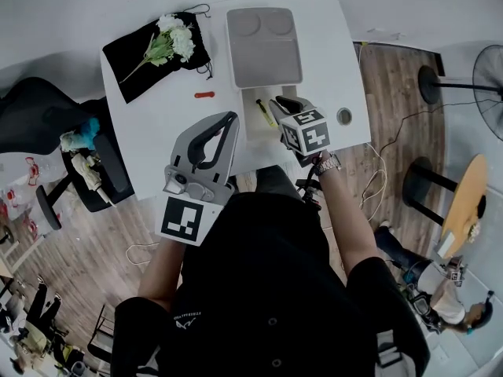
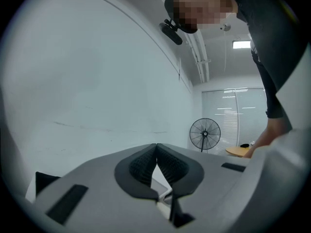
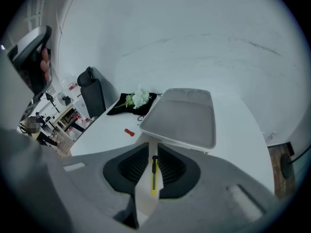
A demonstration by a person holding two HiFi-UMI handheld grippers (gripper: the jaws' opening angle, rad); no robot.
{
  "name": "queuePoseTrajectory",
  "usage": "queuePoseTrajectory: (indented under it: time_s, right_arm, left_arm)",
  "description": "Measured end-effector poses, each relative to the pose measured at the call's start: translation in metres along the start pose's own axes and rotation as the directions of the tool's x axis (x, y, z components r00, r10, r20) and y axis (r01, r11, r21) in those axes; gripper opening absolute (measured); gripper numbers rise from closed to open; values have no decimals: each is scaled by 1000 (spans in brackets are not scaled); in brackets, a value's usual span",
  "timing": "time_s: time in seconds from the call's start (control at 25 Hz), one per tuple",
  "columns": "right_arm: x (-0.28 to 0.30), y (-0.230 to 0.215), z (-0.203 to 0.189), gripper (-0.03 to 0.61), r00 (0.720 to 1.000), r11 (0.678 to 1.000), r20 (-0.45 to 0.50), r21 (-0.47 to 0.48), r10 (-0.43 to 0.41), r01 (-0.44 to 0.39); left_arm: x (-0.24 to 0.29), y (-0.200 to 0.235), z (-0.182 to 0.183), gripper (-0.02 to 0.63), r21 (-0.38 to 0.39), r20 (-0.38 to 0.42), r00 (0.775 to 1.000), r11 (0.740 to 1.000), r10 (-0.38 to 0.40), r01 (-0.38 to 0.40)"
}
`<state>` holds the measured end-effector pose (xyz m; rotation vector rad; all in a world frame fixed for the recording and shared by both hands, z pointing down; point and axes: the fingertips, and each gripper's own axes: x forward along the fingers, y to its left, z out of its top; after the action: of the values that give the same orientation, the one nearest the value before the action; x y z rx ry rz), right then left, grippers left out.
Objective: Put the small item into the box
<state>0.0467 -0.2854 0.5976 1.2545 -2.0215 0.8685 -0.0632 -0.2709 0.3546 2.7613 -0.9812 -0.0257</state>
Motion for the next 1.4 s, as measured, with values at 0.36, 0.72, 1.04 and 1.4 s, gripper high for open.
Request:
queuePoseTrajectory:
  time_s: [0.36,0.72,1.04,1.4]
  right_arm:
    - [-72,10,33,6,979,996,188,-43,83,-76]
    - [-158,20,55,6,920,987,358,-74,157,-140]
    - [-227,20,64,6,835,968,490,-108,250,-226]
    - [-275,21,50,6,765,949,561,-211,315,-236]
  left_arm:
    - [1,-34,2,5,20,11,998,998,58,-58]
    - [-3,-65,-1,5,44,21,992,991,123,-124]
    - [-10,-83,2,5,57,44,980,979,195,-198]
    - [-20,-107,5,5,74,82,961,960,263,-269]
